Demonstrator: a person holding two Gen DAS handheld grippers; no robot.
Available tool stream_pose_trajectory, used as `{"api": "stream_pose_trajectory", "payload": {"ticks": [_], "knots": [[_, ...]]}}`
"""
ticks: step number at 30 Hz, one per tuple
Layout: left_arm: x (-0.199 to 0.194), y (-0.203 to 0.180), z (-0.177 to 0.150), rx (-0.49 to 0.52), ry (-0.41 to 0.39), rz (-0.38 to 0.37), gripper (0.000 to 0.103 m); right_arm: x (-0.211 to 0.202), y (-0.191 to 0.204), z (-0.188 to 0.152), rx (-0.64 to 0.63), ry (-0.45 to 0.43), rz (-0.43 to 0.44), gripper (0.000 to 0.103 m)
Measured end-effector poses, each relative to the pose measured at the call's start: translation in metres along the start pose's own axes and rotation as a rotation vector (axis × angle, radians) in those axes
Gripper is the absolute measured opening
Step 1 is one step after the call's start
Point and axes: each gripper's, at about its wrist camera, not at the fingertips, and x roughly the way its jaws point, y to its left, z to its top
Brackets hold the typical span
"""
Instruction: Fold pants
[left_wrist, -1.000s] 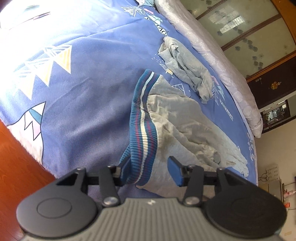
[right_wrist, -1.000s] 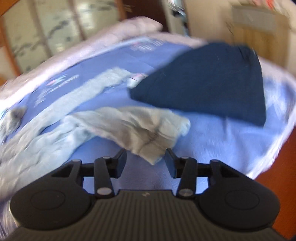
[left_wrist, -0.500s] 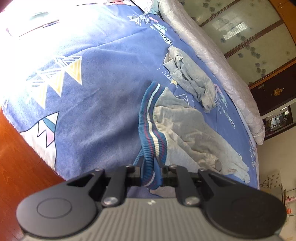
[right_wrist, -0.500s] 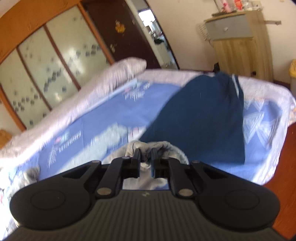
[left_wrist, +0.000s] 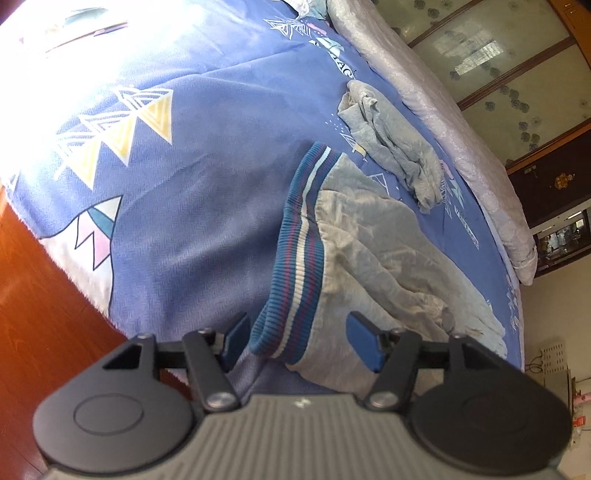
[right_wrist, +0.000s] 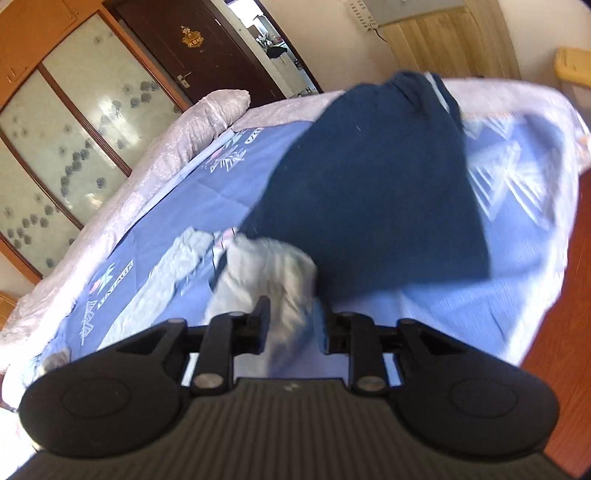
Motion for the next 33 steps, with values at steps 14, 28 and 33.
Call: {"api": "stream_pose_trajectory", "payload": {"ticks": [14, 28, 33], "knots": [[0.013, -0.010, -0.003, 0.019, 0.056, 0.000, 0.002, 0.024, 0.004, 0.005, 0.149, 0.005, 0.035, 0.013], [-0.048, -0.005, -0.002, 0.111, -0.067, -0.013, 0.051, -0.064, 0.008, 0.005, 0.005, -0.127, -0.081, 0.012], [-0.019, -0.030, -0.031, 0.349, -0.058, 0.047, 0.060, -0.051, 0.001, -0.007, 0.041, -0.101, -0.095, 0.012]]}}
